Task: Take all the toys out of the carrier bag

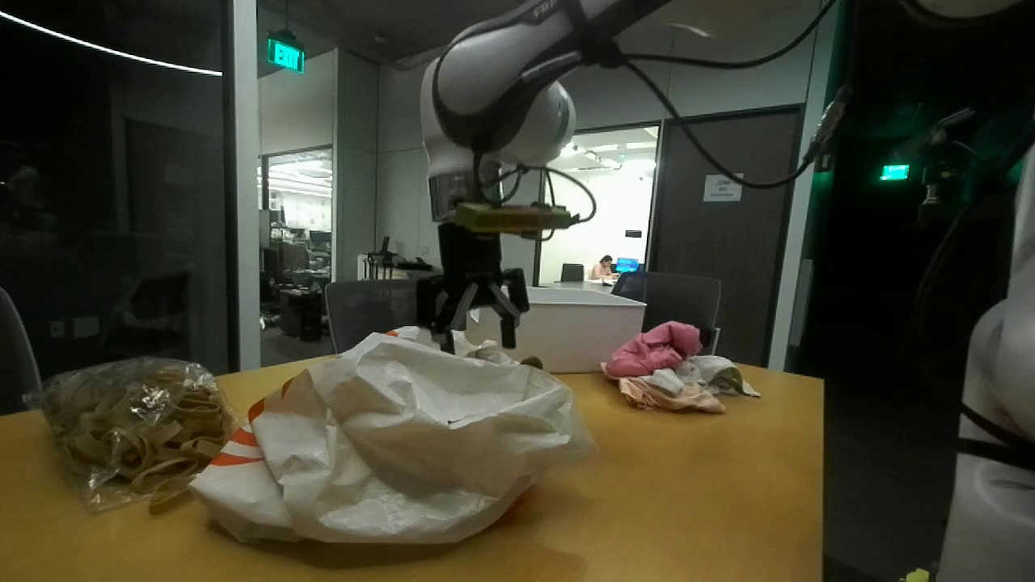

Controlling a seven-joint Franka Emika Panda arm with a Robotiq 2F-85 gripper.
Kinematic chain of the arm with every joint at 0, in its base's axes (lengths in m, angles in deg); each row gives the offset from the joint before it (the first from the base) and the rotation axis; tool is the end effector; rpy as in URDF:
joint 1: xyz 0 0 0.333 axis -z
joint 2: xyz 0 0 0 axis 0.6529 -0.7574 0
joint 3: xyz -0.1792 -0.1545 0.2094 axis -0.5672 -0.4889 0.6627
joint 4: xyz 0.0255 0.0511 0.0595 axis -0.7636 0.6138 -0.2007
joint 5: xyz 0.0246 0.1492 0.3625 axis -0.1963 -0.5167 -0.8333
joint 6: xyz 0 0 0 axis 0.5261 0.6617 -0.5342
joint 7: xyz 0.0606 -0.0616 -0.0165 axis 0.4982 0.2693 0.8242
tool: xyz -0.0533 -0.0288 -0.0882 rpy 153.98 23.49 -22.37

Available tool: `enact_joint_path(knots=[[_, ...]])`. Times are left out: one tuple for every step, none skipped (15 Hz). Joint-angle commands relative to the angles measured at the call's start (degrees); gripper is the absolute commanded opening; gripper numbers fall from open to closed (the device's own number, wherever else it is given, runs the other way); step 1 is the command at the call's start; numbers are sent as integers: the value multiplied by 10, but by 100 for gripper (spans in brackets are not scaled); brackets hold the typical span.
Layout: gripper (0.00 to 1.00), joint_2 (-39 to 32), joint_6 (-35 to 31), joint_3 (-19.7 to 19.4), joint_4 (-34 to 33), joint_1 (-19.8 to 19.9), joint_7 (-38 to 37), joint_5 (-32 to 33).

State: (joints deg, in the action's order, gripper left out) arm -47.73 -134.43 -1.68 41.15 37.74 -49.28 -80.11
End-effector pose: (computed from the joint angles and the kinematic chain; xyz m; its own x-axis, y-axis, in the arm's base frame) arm 0.5046 0.1491 0.4147 0.9899 -0.1013 -0.0994 -0.0908 -0.9903 0.1055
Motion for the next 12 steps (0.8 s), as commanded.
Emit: enact_joint_path(knots=[[100, -72, -80, -30, -12, -17, 33, -11], [100, -91, -97, -35, -12, -20, 36, -9], [100, -104, -115, -39, -9, -25, 33, -2], [75, -114, -130, -44, -7, -30, 28, 3], [74, -118, -138, -45, -5, -34, 32, -4], [66, -120, -148, -46, -4, -38, 31, -12], [58, -113, -141, -45, -6, -44, 19, -17], [49, -109, -132, -45, -8, -48, 20, -21], [42, -98, -121, -45, -8, -53, 17, -15], [34, -92, -109, -46, -11, -57, 7, -9], [28, -83, -97, -48, -15, -63, -6, 7], [20, -77, -85, -48, -18, -66, -13, 17]])
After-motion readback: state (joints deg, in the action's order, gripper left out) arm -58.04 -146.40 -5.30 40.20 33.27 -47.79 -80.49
